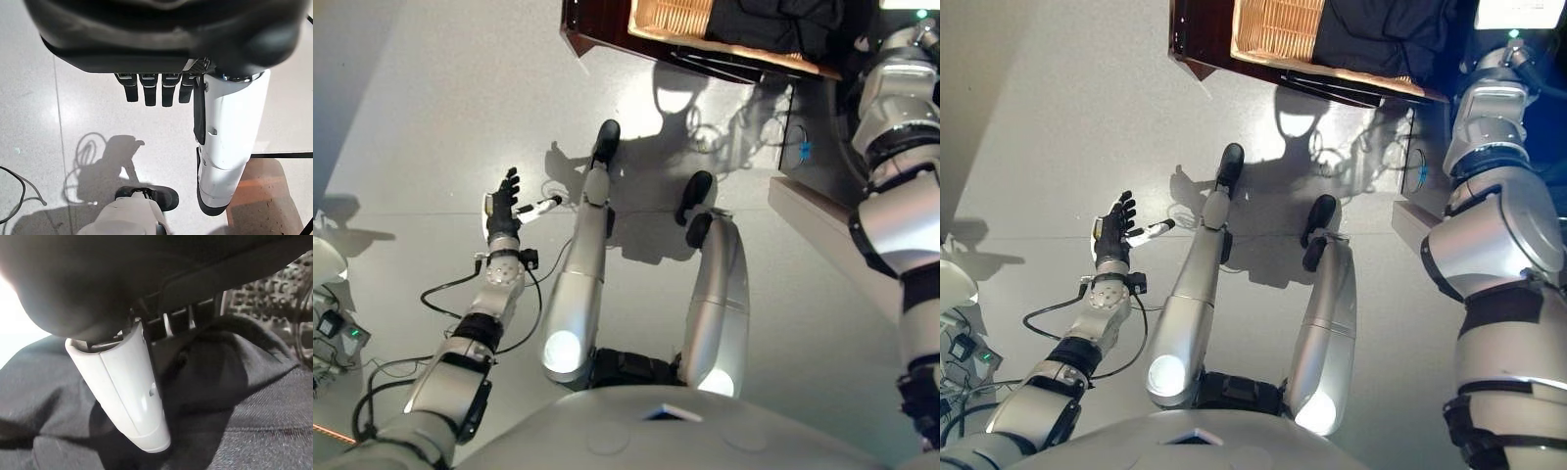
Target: Pick up the clothes and place them into the washing machine
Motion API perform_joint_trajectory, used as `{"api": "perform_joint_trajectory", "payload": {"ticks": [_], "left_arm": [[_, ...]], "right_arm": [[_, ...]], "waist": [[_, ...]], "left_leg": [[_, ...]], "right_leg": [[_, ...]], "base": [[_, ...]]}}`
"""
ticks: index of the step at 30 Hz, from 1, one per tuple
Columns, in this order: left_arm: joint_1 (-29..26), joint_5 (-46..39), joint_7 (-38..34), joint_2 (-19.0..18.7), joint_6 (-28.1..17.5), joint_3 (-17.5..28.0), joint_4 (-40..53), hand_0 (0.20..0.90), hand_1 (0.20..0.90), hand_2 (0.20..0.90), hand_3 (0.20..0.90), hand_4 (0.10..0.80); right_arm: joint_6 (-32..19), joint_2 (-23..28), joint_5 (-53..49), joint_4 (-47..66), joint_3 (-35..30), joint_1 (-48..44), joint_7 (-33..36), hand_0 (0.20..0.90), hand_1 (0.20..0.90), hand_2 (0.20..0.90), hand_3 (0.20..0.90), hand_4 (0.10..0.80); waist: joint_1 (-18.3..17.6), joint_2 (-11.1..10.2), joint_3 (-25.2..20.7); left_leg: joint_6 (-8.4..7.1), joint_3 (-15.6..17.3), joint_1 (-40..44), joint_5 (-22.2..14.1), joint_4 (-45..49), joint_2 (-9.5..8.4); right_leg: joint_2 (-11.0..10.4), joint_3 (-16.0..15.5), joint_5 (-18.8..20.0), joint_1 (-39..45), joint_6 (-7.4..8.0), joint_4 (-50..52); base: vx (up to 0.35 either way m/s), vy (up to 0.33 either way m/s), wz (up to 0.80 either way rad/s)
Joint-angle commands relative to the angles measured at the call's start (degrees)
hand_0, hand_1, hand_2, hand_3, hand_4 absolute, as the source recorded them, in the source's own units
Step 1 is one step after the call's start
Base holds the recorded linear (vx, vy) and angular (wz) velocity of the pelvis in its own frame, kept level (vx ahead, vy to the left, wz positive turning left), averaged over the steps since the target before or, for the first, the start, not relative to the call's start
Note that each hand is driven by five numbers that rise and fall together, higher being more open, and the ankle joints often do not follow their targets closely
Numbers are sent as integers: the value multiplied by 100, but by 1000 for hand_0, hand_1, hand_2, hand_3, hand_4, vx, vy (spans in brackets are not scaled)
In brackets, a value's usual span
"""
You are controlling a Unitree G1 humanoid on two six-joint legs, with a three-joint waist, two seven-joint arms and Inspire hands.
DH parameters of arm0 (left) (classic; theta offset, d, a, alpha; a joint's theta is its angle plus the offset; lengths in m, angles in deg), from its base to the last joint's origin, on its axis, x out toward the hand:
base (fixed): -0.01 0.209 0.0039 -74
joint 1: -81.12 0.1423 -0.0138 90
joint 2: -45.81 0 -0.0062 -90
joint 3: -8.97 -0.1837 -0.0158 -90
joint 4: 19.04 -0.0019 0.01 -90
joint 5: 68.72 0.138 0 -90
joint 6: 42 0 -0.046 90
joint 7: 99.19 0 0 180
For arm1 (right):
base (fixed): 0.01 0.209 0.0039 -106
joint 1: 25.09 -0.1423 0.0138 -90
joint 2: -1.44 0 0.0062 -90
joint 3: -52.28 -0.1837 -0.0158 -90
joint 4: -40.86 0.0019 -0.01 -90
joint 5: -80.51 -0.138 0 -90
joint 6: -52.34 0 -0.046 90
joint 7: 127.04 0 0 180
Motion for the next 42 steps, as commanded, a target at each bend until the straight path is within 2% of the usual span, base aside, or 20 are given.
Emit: {"api": "perform_joint_trajectory", "payload": {"ticks": [1, 5, 6, 7, 11, 13, 15, 16, 17, 19, 21, 24, 25, 29, 36, 40, 41, 42], "left_arm": [[227, 63, -377, -341, -233, 353, 173, 900, 900, 900, 900, 800], [201, 92, -353, -320, -261, 252, 24, 900, 900, 900, 900, 800], [179, 96, -356, -327, -270, 245, 21, 900, 900, 900, 900, 800], [165, 106, -352, -333, -275, 230, -14, 900, 900, 900, 900, 800], [84, 119, -335, -307, -239, 206, -370, 900, 900, 900, 900, 800], [85, 124, -298, -291, -215, 197, -549, 900, 900, 900, 900, 800], [70, 136, -220, -262, -197, 185, -824, 900, 900, 900, 900, 800], [70, 135, -219, -264, -198, 183, -825, 900, 900, 900, 900, 800], [99, 150, -169, -237, -168, 220, -987, 900, 900, 900, 900, 800], [114, 190, -121, -246, -150, 224, -1022, 900, 900, 900, 900, 800], [226, 336, 36, -260, -126, 241, -1004, 900, 900, 900, 900, 800], [300, 340, 70, -247, -129, 257, -948, 900, 900, 900, 900, 800], [321, 486, 145, -196, -119, 216, -1074, 900, 900, 900, 900, 800], [503, 764, 413, -147, -149, 128, -755, 900, 900, 900, 900, 800], [625, 1175, 605, -155, -212, -34, -270, 900, 900, 900, 900, 800], [197, 1758, 618, -280, -318, -455, 145, 900, 900, 900, 900, 800], [197, 1760, 616, -278, -318, -457, 143, 900, 900, 900, 900, 800], [-61, 1992, 659, -295, -400, -777, 219, 900, 900, 900, 900, 800]], "right_arm": [[233, 524, -468, 102, -111, -311, 450, 200, 200, 200, 200, 300], [51, 616, -987, 71, -430, -280, 761, 200, 200, 200, 200, 300], [0, 630, -1087, 135, -501, -277, 824, 200, 200, 200, 200, 300], [-49, 629, -1151, 195, -559, -239, 851, 200, 200, 200, 200, 300], [-394, 500, -1841, 561, -1000, -231, 1033, 200, 200, 200, 200, 300], [-552, 403, -2199, 722, -1195, -182, 997, 200, 200, 200, 200, 300], [-929, 240, -2832, 1021, -1622, 92, 934, 200, 200, 200, 200, 300], [-928, 241, -2832, 1022, -1625, 95, 934, 200, 200, 200, 200, 300], [-1224, 136, -3448, 1297, -2021, 346, 882, 200, 200, 200, 200, 300], [-1369, 89, -3721, 1558, -2156, 485, 816, 200, 200, 200, 200, 300], [-1810, -68, -4517, 2235, -2726, 1179, 594, 200, 200, 200, 200, 300], [-1946, -167, -4779, 2556, -2967, 1497, 571, 200, 200, 200, 200, 300], [-2208, -338, -5203, 2993, -3260, 2041, 269, 200, 200, 200, 200, 300], [-2387, -491, -5447, 4017, -3613, 3173, -142, 200, 200, 200, 200, 300], [-2473, -675, -5606, 5077, -3757, 4179, -739, 200, 200, 200, 200, 300], [-2486, -669, -5588, 5581, -3553, 4406, -1060, 200, 200, 200, 200, 300], [-2485, -668, -5588, 5583, -3554, 4408, -1060, 200, 200, 200, 200, 300], [-2497, -624, -5606, 5634, -3421, 4259, -1136, 200, 200, 200, 200, 300]], "waist": [[-169, 171, -296], [-144, 169, -372], [-129, 179, -366], [-125, 159, -369], [-168, 30, -440], [-202, -42, -494], [-253, -127, -582], [-252, -127, -575], [-287, -204, -669], [-321, -247, -720], [-420, -363, -920], [-453, -402, -1005], [-552, -504, -1135], [-743, -673, -1629], [-894, -778, -2200], [-1026, -812, -2677], [-1018, -812, -2671], [-1070, -812, -2831]], "left_leg": [[68, 172, 104, -805, 510, -102], [70, 164, 364, -746, 300, -117], [80, 172, 364, -537, 220, -99], [83, 179, 434, -527, 201, -85], [115, 225, 853, -537, 52, -77], [146, 233, 1115, -542, -60, -80], [176, 272, 1496, -542, -229, -79], [177, 272, 1508, -541, -233, -78], [200, 314, 1777, -548, -353, -82], [212, 330, 1927, -550, -421, -79], [255, 396, 2347, -585, -584, -69], [273, 413, 2479, -572, -660, -55], [305, 472, 2804, -607, -776, -23], [339, 571, 3454, -677, -1117, 43], [399, 734, 4122, -809, -1401, 66], [427, 923, 4617, -874, -1680, 120], [428, 930, 4634, -872, -1691, 121], [432, 1012, 4794, -886, -1787, 123]], "right_leg": [[98, 123, 394, 634, 444, -1214], [81, 131, 439, 903, 460, -1430], [91, 112, 657, 915, 445, -1547], [93, 109, 676, 992, 449, -1582], [106, 136, 754, 1452, 458, -1860], [102, 149, 820, 1746, 470, -2045], [73, 174, 927, 2183, 503, -2347], [74, 174, 928, 2195, 503, -2351], [63, 191, 997, 2481, 524, -2550], [62, 211, 1038, 2636, 538, -2658], [42, 257, 1120, 3094, 581, -2962], [34, 262, 1181, 3241, 603, -3095], [25, 325, 1235, 3571, 639, -3302], [-40, 351, 1311, 4211, 727, -3788], [-82, 488, 1388, 4792, 805, -4164], [-140, 667, 1508, 5124, 884, -4418], [-139, 674, 1511, 5136, 884, -4426], [-175, 731, 1559, 5241, 915, -4530]], "base": [[17, 24, -5], [-5, 23, -7], [-72, 47, 0], [-64, 58, -1], [66, 30, -5], [88, 47, -8], [74, 58, -10], [92, 51, -15], [55, 33, -9], [89, 49, -3], [132, 81, -2], [98, 49, -12], [140, 49, -9], [177, 44, -10], [102, 30, -12], [102, 45, -24], [84, 57, -25], [28, 32, -24]]}}
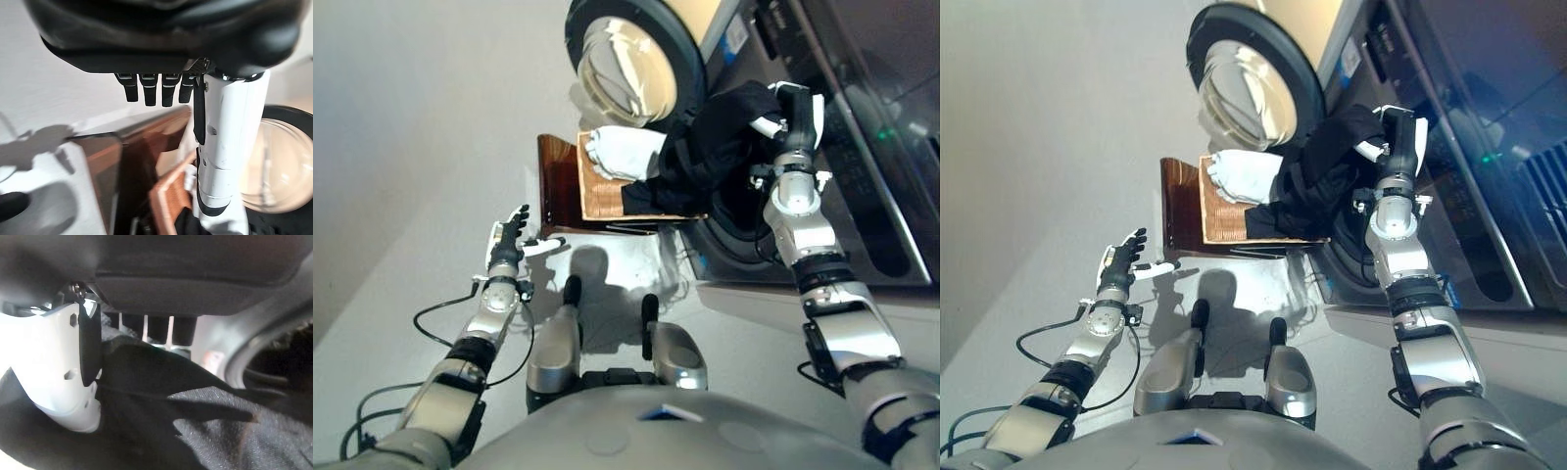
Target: Pick up the clothes and place them into the washing machine
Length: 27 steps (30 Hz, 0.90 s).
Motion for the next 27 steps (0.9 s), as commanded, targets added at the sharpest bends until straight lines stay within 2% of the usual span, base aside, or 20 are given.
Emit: {"api": "perform_joint_trajectory", "payload": {"ticks": [1, 5, 6, 14, 24, 27], "left_arm": [[-486, 587, -41, -84, -588, -684, 274, 900, 900, 900, 900, 800], [-845, 368, 77, 126, -650, -927, 29, 900, 900, 900, 900, 800], [-932, 220, 110, 273, -634, -983, -81, 900, 900, 900, 900, 800], [-1462, -135, 275, 816, -509, -1468, -335, 900, 900, 900, 900, 800], [-1836, -535, 364, 1190, -356, -1781, -612, 900, 900, 900, 900, 800], [-1957, -924, 407, 1276, -334, -1807, -612, 900, 900, 900, 900, 800]], "right_arm": [[-753, 378, 21, 458, 132, -219, -84, 200, 200, 200, 200, 300], [-780, 386, -243, 591, 349, -618, -216, 200, 200, 200, 200, 300], [-785, 416, -340, 719, 435, -788, -276, 200, 200, 200, 200, 300], [-796, 535, -779, 1180, 767, -1509, -381, 200, 200, 200, 200, 300], [-814, 571, -1351, 1213, 1276, -2640, -372, 200, 200, 200, 200, 300], [-819, 522, -1638, 1068, 1464, -2975, -386, 200, 200, 200, 200, 300]], "waist": [[-49, -94, -1387], [-113, -112, -1640], [-143, -142, -1735], [-307, -223, -2003], [-383, -305, -2179], [-386, -360, -2204]], "left_leg": [[-407, 110, 64, -559, 187, 110], [-406, 289, 360, -566, 17, 126], [-420, 349, 452, -547, -49, 155], [-458, 404, 633, -475, -148, 231], [-461, 461, 817, -529, -128, 289], [-466, 462, 847, -537, -117, 315]], "right_leg": [[-92, 214, 250, -390, 113, 23], [-132, 367, 324, -215, 170, -127], [-127, 400, 329, -165, 170, -140], [-77, 438, 310, -29, 155, -149], [-51, 478, 241, 118, 139, -106], [-32, 470, 212, 159, 132, -85]], "base": [[40, 50, -19], [26, 28, -22], [7, 14, -13], [2, -2, -8], [9, -3, -6], [0, 0, 0]]}}
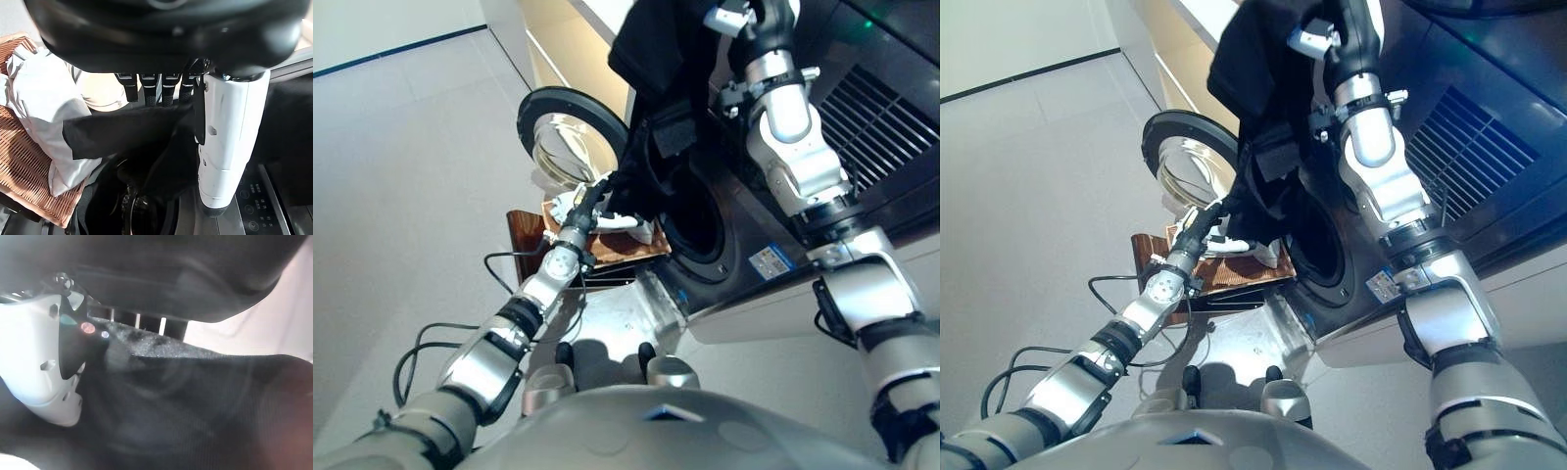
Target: Pick up the clothes and place them into the washing machine
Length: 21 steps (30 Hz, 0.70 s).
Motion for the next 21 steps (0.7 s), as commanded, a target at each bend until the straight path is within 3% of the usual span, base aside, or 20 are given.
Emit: {"api": "perform_joint_trajectory", "payload": {"ticks": [1, 5, 12, 21], "left_arm": [[-666, -364, -47, 247, -355, -421, -455, 900, 900, 900, 900, 800], [-818, -785, 39, 320, -348, -512, -241, 900, 900, 900, 900, 800], [-1150, -383, -3, 435, -237, -784, -572, 900, 900, 900, 900, 800], [-1299, -290, -174, 404, -90, -595, -849, 900, 900, 900, 900, 800]], "right_arm": [[-802, 80, -344, -172, 8, -979, 64, 200, 200, 200, 200, 300], [-817, 28, -600, -227, 109, -1135, 50, 200, 200, 200, 200, 300], [-882, 142, -1306, -6, 349, -1360, -228, 200, 200, 200, 200, 300], [-907, 495, -1755, 417, 399, -1199, -361, 200, 200, 200, 200, 300]], "waist": [[186, -207, -1251], [194, -285, -1275], [180, -427, -1342], [123, -479, -1410]], "left_leg": [[-488, 31, 109, -420, 88, 297], [-498, -3, 125, -417, 80, 328], [-518, -3, 168, -416, 74, 378], [-532, 64, 195, -408, 58, 411]], "right_leg": [[-2, 72, 2, -518, 114, 485], [23, 39, -33, -487, 107, 491], [51, 37, -66, -443, 113, 485], [78, 89, -55, -454, 125, 471]], "base": [[0, 0, 0], [4, -3, 1], [4, -4, 2], [0, 0, 0]]}}
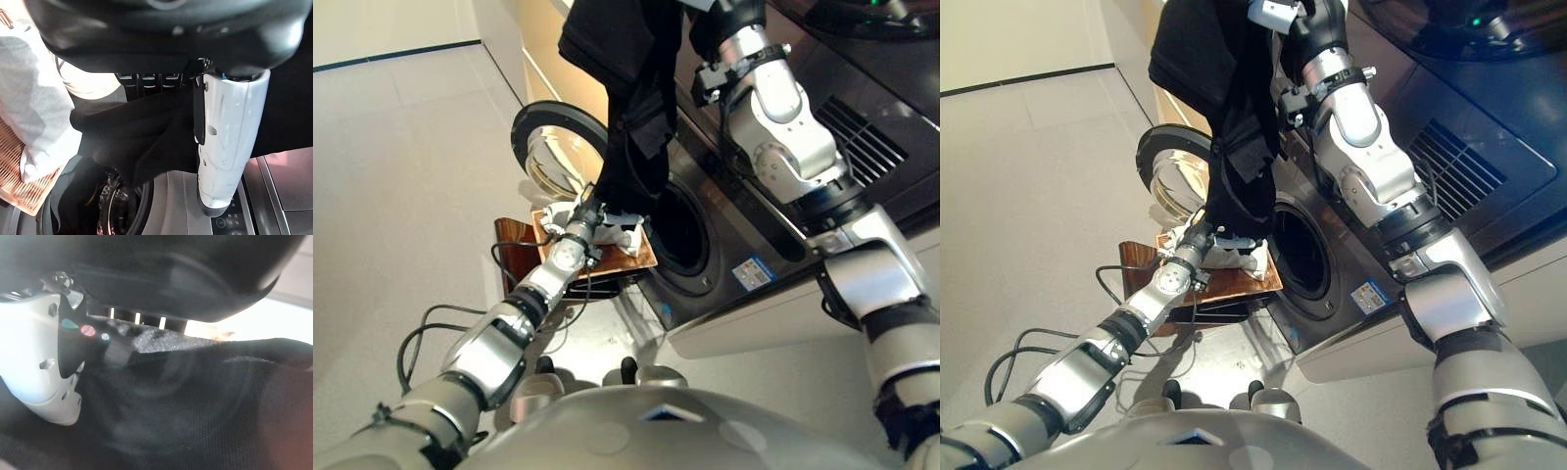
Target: Pick up the clothes and place them into the washing machine
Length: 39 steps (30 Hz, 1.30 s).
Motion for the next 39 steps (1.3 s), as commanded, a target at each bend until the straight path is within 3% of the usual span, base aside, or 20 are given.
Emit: {"api": "perform_joint_trajectory", "payload": {"ticks": [1, 15, 39], "left_arm": [[-810, 221, -165, 321, -323, -181, -531, 900, 900, 900, 900, 800], [-780, -279, -127, -22, -436, 285, -129, 900, 900, 900, 900, 800], [-1012, -564, -303, -101, -647, 368, 744, 900, 900, 900, 900, 800]], "right_arm": [[-896, 285, -265, -141, -257, -791, 41, 200, 200, 200, 200, 300], [-886, 600, -257, 181, -738, 71, -38, 200, 200, 200, 200, 300], [-811, 386, -164, 441, -572, 408, -244, 200, 200, 200, 200, 300]], "waist": [[203, -12, -1084], [76, 214, -1079], [113, 198, -1081]], "left_leg": [[-506, 62, 173, -383, 57, 387], [-495, 101, 239, -437, 44, 363], [-505, 62, 219, -423, 45, 394]], "right_leg": [[58, 96, -50, -490, 129, 476], [25, 124, -95, -452, 144, 451], [28, 63, -110, -435, 126, 442]], "base": [[0, 0, 0], [-5, 1, -3], [0, 0, 0]]}}
